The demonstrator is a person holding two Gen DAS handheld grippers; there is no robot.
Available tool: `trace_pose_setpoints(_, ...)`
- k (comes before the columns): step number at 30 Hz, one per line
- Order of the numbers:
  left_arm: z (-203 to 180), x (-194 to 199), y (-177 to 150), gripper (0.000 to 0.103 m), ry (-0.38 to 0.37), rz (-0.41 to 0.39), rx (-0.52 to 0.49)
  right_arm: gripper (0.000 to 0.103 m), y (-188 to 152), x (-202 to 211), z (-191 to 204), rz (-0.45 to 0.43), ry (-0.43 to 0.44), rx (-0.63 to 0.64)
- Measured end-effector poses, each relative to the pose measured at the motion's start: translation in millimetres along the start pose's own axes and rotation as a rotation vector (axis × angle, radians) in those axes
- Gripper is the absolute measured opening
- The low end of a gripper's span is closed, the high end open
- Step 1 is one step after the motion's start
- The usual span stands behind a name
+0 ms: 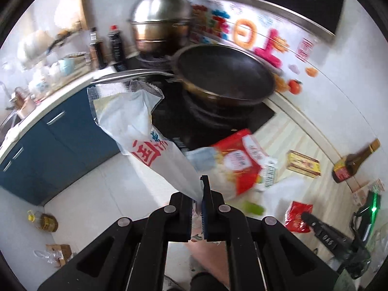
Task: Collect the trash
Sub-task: 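Lower both held items into the grey bin and open both tools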
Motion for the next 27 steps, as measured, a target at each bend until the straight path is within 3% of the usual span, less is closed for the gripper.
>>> trace_pose_setpoints(6, 92, 6, -36, 0.003, 0.094, 0.007, 0.142, 0.008, -11, -11, 83, 0.029, 0.018, 0.163)
trace_pose_setpoints(11, 180, -5, -86, 0.003, 0.146, 0.059, 0.302, 0.008, -39, -45, 161, 0.095, 0.028, 0.32)
trace_pose_setpoints(17, 257, -36, -146, 0.003, 0.186, 0.14, 0.44, 0.008, -109, -117, 237, 0.215, 0.031, 0.48)
trace_pose_setpoints(21, 300, -75, -185, 0.003, 0.194, 0.204, 0.518, 0.008, -160, -179, 273, 0.302, 0.021, 0.558)
trace_pose_setpoints(27, 368, -183, -254, 0.003, 0.147, 0.286, 0.678, 0.007, -219, -305, 290, 0.432, 0.001, 0.579)
Point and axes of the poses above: each gripper's, at about its wrist camera, not at the fingertips, and x roughly against the way its jaws point, z to its left, y to its top, the point moved 3 cm from there along -x, roughly the way its jaws point, and after that the axes turned 10 degrees about z, right-handed, at the moved point
